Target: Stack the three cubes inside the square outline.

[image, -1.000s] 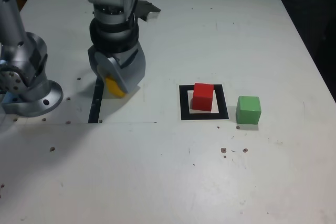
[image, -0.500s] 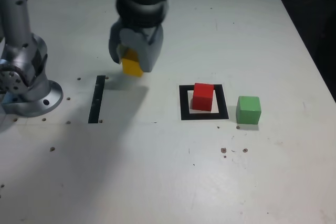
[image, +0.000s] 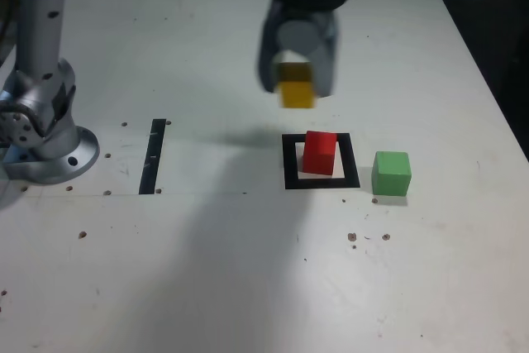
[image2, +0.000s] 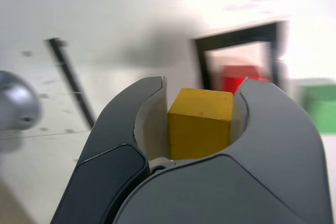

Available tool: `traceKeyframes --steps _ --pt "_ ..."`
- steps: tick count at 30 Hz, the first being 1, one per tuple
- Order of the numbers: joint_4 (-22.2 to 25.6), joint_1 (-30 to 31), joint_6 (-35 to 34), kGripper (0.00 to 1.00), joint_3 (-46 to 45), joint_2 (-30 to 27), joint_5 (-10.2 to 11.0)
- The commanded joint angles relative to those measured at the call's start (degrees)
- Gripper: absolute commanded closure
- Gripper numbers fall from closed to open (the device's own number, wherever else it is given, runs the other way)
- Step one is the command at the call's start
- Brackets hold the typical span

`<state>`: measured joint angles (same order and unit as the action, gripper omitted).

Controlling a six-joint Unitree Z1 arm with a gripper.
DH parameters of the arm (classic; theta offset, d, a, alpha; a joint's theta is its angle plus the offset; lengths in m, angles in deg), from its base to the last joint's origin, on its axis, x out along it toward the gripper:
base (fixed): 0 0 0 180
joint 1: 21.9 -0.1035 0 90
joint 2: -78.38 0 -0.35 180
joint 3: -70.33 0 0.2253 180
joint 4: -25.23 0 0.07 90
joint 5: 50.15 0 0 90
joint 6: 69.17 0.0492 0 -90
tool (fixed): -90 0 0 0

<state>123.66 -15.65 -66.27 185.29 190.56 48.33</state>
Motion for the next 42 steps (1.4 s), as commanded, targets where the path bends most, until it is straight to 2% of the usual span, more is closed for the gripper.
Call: traceKeyframes --steps 1,13,25,31,42 --pt "0.0 0.2 -0.2 0.92 4.0 0.8 -0.1" --pt "0.5 0.6 1.2 0.92 5.8 6.5 -0.1" --pt "2.4 0.7 1.5 0.91 5.0 8.6 -0.4" --pt "3.0 1.0 1.4 0.89 4.9 8.4 -1.2" --pt "2.2 2.1 -1.4 0.89 4.6 9.9 -1.8"
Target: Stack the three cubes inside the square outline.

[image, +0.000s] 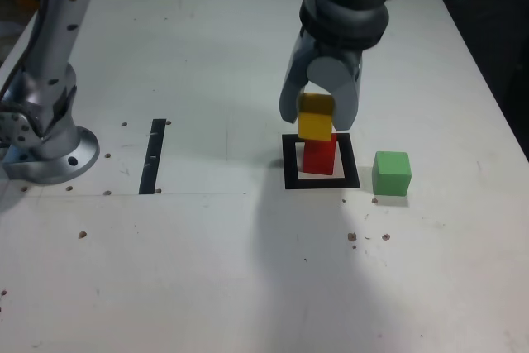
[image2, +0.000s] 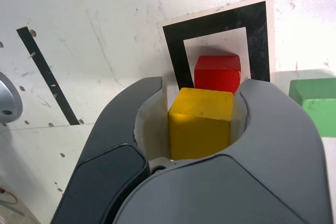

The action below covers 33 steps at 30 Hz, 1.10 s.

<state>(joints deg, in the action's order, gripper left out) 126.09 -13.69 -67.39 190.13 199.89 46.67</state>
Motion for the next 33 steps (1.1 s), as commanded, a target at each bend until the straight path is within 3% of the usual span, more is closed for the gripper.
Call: traceKeyframes --steps 1,9,15,25,33 --pt "-0.3 0.2 -0.3 0.89 -0.4 0.7 -0.1" --pt "-0.6 0.2 -0.4 0.85 -0.6 1.0 1.3" --pt "-0.8 0.2 -0.4 0.82 -0.5 1.4 1.0" --pt "-1.1 0.2 -0.4 0.67 -0.1 2.3 0.9" --pt "-0.8 0.2 -0.6 0.47 0.0 2.5 1.1"
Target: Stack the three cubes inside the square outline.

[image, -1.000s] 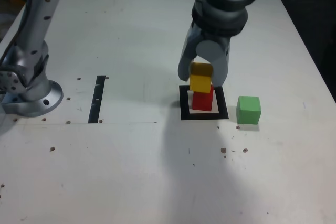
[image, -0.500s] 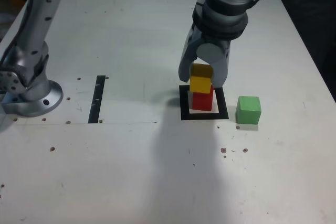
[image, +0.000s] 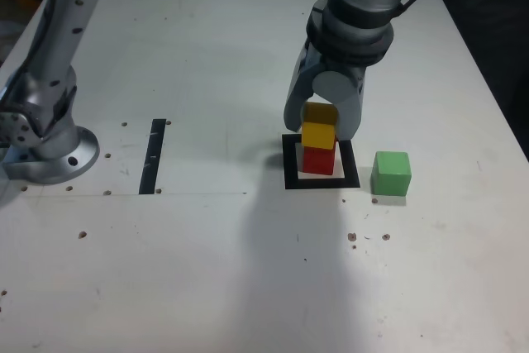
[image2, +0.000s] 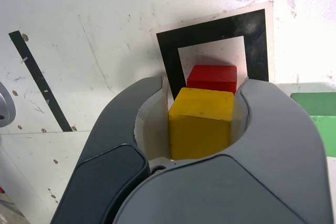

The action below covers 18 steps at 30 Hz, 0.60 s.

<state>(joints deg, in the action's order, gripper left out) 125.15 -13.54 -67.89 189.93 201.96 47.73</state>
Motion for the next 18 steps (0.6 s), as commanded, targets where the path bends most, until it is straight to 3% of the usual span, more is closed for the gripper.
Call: traceKeyframes --steps 1,13,18 --pt "0.2 0.1 -0.1 0.45 0.2 0.5 0.0" --pt "1.0 0.1 -0.1 0.22 -0.4 0.6 -0.1" --pt "1.7 0.1 -0.3 0.12 -0.3 -0.4 1.4"
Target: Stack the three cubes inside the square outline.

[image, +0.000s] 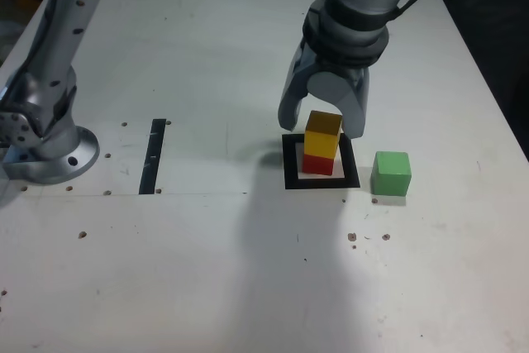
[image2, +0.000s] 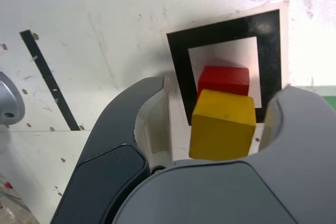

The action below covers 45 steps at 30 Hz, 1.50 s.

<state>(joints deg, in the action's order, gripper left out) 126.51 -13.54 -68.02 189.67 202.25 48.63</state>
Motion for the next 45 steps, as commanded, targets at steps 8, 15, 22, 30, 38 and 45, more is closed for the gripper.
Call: traceKeyframes --steps 8,15,22,30,38,45 --pt "4.4 2.5 0.1 0.01 8.4 -2.3 5.9" --pt "6.9 9.2 -0.8 0.00 22.1 1.4 5.8" --pt "7.1 9.3 -1.8 0.01 22.4 5.7 3.7" --pt "6.7 7.7 -1.9 0.03 23.2 11.6 1.5" --pt "6.7 6.8 -1.7 0.09 22.9 13.6 1.6" --pt "6.0 5.7 -1.5 0.15 21.7 14.7 1.8"
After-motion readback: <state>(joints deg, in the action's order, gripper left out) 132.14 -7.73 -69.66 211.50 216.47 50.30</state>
